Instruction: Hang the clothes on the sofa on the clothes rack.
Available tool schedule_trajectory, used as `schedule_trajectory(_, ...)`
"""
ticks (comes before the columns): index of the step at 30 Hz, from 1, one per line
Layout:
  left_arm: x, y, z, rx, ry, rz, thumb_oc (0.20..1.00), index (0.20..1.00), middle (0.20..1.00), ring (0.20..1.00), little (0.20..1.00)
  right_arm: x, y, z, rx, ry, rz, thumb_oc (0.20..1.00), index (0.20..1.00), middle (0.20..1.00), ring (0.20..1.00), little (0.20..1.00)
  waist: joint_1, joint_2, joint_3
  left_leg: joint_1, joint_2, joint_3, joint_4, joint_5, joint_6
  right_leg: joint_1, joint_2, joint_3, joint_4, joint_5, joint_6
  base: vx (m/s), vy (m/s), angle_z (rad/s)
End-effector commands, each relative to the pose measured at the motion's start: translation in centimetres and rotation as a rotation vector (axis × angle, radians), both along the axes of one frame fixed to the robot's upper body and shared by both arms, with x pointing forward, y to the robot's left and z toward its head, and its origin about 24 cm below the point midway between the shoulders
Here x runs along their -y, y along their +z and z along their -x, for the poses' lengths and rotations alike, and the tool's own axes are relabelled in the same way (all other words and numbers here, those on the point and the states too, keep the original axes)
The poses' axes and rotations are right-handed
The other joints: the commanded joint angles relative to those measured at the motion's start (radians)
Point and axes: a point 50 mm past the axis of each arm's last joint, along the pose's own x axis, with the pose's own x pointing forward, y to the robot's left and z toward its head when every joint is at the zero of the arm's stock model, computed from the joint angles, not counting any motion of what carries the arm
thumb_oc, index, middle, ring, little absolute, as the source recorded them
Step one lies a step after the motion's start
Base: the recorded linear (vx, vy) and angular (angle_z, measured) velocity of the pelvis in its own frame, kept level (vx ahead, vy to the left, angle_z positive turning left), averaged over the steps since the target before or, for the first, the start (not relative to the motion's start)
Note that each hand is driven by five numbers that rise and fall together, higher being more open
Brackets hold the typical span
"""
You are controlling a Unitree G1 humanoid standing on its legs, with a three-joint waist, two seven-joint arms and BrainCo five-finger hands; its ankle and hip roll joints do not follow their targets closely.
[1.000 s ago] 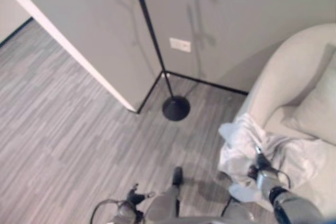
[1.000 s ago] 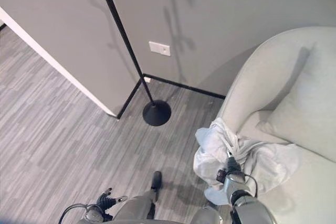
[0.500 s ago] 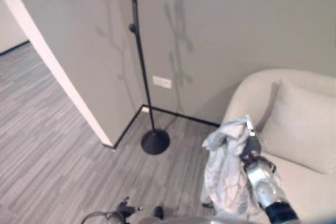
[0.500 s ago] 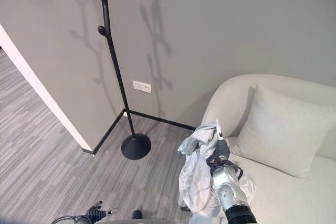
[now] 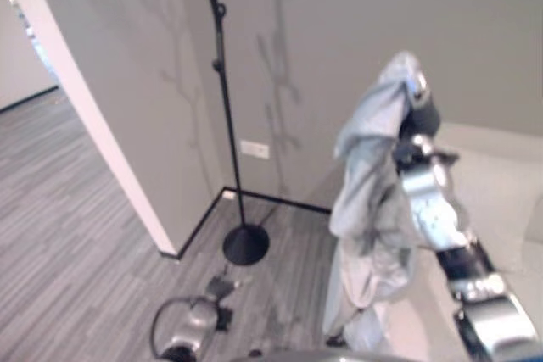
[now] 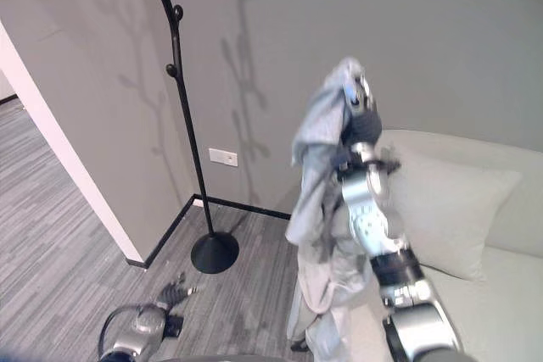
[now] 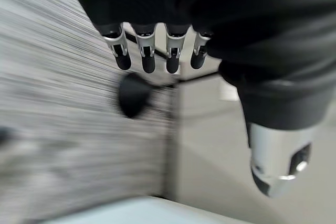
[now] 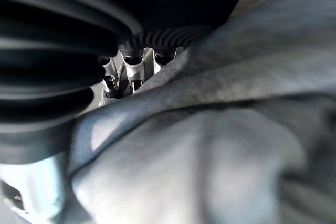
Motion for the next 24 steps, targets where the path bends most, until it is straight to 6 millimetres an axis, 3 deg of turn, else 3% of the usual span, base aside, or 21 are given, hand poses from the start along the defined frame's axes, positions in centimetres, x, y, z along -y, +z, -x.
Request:
schedule_trajectory(1,0.8,3.2,-3.5,0.184,-0.004,0.035,1.000,1.000,1.000,1.000,1.000,-1.3,7.6,0.8,0.260,-0.002,0.029,0.200,0.200,0.200,0.200,0.200,0.018,0.049,0.006,0.226,0.049,0.018,-0.216,-0.124,0.000,0.050,-0.039,0.043,-0.013,0.143,0.050,-0.02,0.009,-0.13)
schedule_trajectory(2,0.8,3.2,-3.5,0.184,-0.004,0.035,1.000,1.000,1.000,1.000,1.000,-1.3,7.6,0.8,0.260,-0.002,0.029,0.200,0.200,0.200,0.200,0.200,0.018,0.049,0.007,0.227,0.050,0.018,-0.216,-0.124,0.000,0.051,-0.039,0.043,-0.013,0.143,0.050,-0.02,0.008,-0.32)
schedule_trajectory(3,1.7,5.0,-4.8,0.279,-0.040,0.031,1.000,1.000,1.000,1.000,1.000,-1.5,9.8,0.7,0.297,-0.018,0.042,0.200,0.200,0.200,0.200,0.200,0.015,0.039,-0.001,0.227,0.050,0.020,-0.216,-0.125,-0.001,0.052,-0.037,0.046,-0.015,0.146,0.050,-0.02,0.010,-0.23)
schedule_trajectory(5,3.1,6.9,-6.6,0.374,-0.090,0.007,1.000,1.000,1.000,1.000,1.000,-2.1,12.1,0.4,0.324,-0.030,0.031,0.200,0.200,0.200,0.200,0.200,0.010,0.028,-0.008,0.229,0.051,0.021,-0.216,-0.126,-0.004,0.053,-0.035,0.049,-0.017,0.149,0.049,-0.02,0.009,-0.08)
schedule_trajectory(10,6.9,9.1,-8.6,0.474,-0.263,-0.029,1.000,1.000,1.000,1.000,1.000,-3.7,17.1,-0.1,0.355,-0.044,-0.029,0.200,0.200,0.200,0.200,0.200,-0.006,0.012,-0.017,0.233,0.052,0.027,-0.216,-0.132,-0.005,0.048,-0.029,0.060,-0.022,0.158,0.052,-0.02,0.013,0.02)
schedule_trajectory(12,8.0,9.4,-8.9,0.479,-0.299,-0.021,1.000,1.000,1.000,1.000,1.000,-4.2,17.7,-0.9,0.314,-0.041,-0.065,0.200,0.200,0.200,0.200,0.200,-0.008,0.007,-0.020,0.234,0.052,0.028,-0.216,-0.133,-0.005,0.049,-0.027,0.064,-0.024,0.160,0.052,-0.01,0.008,-0.10)
schedule_trajectory(16,11.3,10.5,-9.6,0.499,-0.340,0.075,1.000,1.000,1.000,1.000,1.000,-7.4,18.3,-0.7,0.293,0.019,-0.070,0.200,0.200,0.200,0.200,0.200,-0.016,-0.002,-0.019,0.234,0.050,0.026,-0.216,-0.133,-0.004,0.049,-0.021,0.070,-0.030,0.164,0.049,-0.02,0.006,-0.11)
schedule_trajectory(22,17.1,11.7,-8.0,0.451,-0.508,0.350,1.000,1.000,1.000,1.000,1.000,-10.4,16.9,-0.7,0.252,0.082,-0.069,0.200,0.200,0.200,0.200,0.200,-0.024,0.001,-0.005,0.238,0.045,0.021,-0.216,-0.138,0.005,0.049,-0.018,0.079,-0.030,0.169,0.046,0.00,0.000,-0.02)
schedule_trajectory(23,17.6,11.7,-7.7,0.422,-0.513,0.407,0.749,0.749,0.749,0.749,0.749,-10.8,16.6,-0.8,0.234,0.088,-0.066,0.200,0.200,0.200,0.200,0.200,-0.023,0.002,-0.003,0.239,0.045,0.020,-0.216,-0.138,0.006,0.051,-0.017,0.080,-0.031,0.169,0.046,0.00,0.000,0.00)
schedule_trajectory(24,18.1,11.7,-7.4,0.406,-0.530,0.443,0.379,0.379,0.379,0.379,0.379,-11.0,16.4,-1.0,0.220,0.092,-0.065,0.200,0.200,0.200,0.200,0.200,-0.023,0.004,-0.002,0.240,0.044,0.019,-0.216,-0.140,0.007,0.051,-0.017,0.082,-0.031,0.169,0.045,0.00,0.000,0.00)
